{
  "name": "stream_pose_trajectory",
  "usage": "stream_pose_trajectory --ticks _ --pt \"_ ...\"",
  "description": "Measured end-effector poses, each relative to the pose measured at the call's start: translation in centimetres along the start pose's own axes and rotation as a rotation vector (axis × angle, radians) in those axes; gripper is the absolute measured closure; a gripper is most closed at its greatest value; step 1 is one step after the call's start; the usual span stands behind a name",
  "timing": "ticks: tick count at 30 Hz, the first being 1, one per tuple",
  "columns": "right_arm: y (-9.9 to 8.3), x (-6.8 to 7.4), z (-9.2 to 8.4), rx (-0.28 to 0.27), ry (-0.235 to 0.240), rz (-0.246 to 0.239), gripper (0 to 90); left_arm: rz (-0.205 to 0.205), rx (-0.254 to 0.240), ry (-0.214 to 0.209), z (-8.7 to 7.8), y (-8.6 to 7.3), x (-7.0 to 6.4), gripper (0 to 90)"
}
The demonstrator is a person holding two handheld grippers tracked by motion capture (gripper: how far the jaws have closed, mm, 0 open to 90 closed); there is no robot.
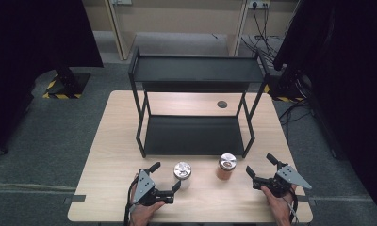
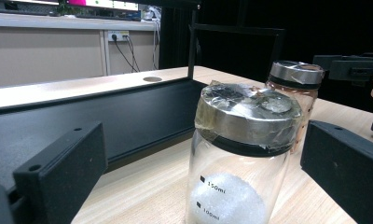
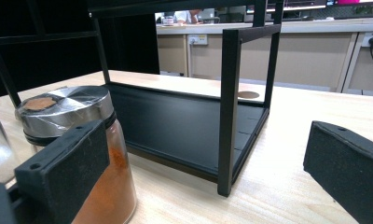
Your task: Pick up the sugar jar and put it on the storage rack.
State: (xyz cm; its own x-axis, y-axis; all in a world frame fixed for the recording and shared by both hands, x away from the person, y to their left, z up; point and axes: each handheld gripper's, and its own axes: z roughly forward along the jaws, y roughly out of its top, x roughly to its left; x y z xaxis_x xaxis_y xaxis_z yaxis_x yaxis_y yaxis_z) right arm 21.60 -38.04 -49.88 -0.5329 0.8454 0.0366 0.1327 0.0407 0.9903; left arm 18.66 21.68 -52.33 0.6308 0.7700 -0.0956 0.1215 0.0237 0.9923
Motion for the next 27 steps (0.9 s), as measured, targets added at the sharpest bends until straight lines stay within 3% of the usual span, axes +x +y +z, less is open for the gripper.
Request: stream_pose_trajectory --ticks 27 --pt "0.04 0.12 0.01 0.003 -0.008 -0.004 0.3 0.017 0.021 -0.02 0.35 0.14 -0.57 0.0"
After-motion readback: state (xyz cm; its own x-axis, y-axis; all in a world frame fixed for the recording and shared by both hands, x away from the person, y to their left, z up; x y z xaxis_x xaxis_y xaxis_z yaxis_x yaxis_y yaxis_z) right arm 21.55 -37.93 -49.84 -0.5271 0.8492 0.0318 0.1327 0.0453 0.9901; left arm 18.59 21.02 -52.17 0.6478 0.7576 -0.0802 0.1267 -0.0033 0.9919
